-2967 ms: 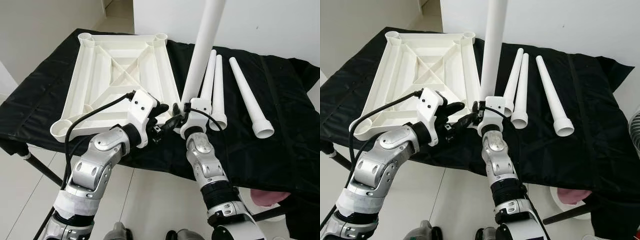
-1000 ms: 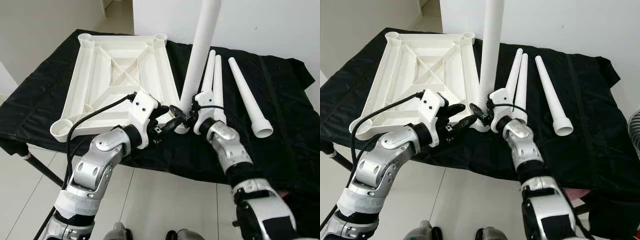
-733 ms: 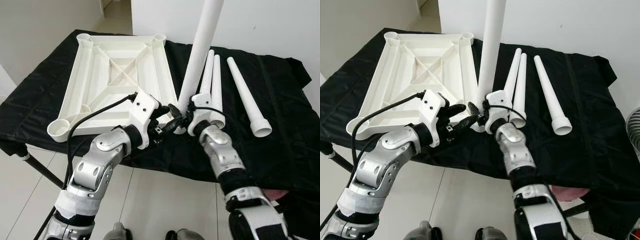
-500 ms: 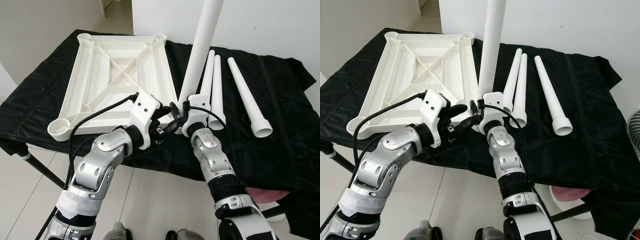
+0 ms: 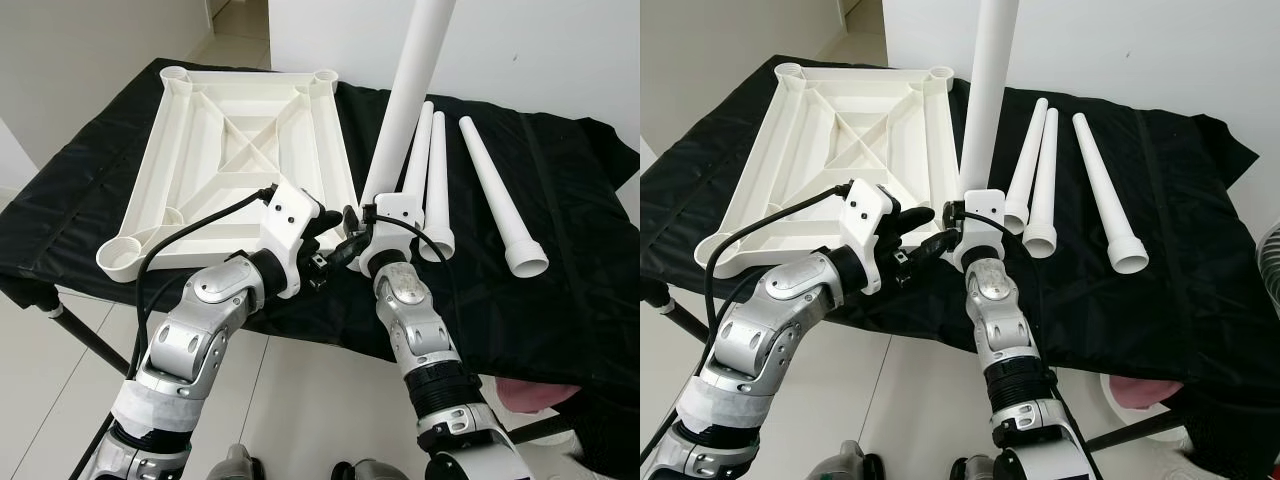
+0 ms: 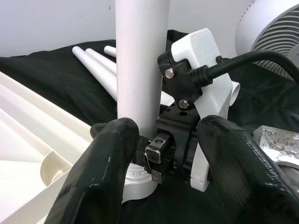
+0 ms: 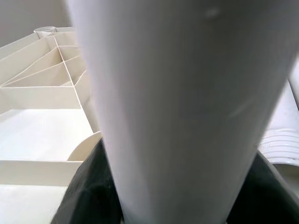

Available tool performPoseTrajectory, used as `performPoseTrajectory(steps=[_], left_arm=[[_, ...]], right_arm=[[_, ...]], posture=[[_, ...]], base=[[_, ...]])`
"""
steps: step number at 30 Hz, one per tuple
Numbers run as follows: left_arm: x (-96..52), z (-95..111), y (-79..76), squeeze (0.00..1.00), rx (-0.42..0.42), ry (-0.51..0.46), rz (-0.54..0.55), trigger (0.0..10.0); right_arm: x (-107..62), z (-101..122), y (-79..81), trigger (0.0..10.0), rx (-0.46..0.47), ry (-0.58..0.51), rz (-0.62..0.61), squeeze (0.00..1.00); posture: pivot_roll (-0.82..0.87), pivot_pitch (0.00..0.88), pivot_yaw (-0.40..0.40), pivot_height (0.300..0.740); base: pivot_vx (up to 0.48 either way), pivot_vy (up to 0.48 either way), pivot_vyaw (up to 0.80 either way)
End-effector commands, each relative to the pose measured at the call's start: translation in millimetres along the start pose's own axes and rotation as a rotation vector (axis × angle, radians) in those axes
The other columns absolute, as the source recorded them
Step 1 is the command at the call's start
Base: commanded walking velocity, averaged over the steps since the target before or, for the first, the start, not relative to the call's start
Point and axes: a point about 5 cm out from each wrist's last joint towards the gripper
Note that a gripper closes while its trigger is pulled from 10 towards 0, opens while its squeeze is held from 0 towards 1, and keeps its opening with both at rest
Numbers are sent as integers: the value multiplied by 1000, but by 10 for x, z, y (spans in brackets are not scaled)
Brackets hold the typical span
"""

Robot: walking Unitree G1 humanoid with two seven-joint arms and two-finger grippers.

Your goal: Building children table

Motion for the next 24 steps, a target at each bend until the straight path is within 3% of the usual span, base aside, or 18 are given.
performPoseTrajectory(steps=[1,9,10,19,21,24], left_arm=[[14,6,7,0,6,-4,24,10000],[14,7,12,0,8,-2,23,10000],[11,5,13,0,8,-2,23,10000],[6,5,23,0,10,1,24,10000],[3,6,33,0,12,1,28,10000],[3,7,37,0,14,1,30,10000]], right_arm=[[-29,-26,-8,10000,25,14,-13,1000],[-18,33,-47,10000,28,-19,-14,1000],[6,51,-85,10000,19,-28,15,0],[70,89,-185,10000,-6,-37,104,0],[123,79,-259,10000,-44,-18,206,0],[144,67,-296,10000,-70,-6,254,0]], posture=[[-46,26,-24,740],[-48,29,-22,740],[-49,32,-20,740],[-49,39,-18,740],[-51,41,-15,740],[-51,41,-15,740]], base=[[0,0,0],[0,0,0],[0,0,0],[0,0,0],[0,0,0],[0,0,0]])
Point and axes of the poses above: a point about 5 cm out from each wrist's last joint towards the gripper, its own x axis pointing out of the wrist towards the gripper, its own z axis along the axis of the wrist's last joint, y = z × x, and after that the axes turned 4 degrees about -x, right-handed
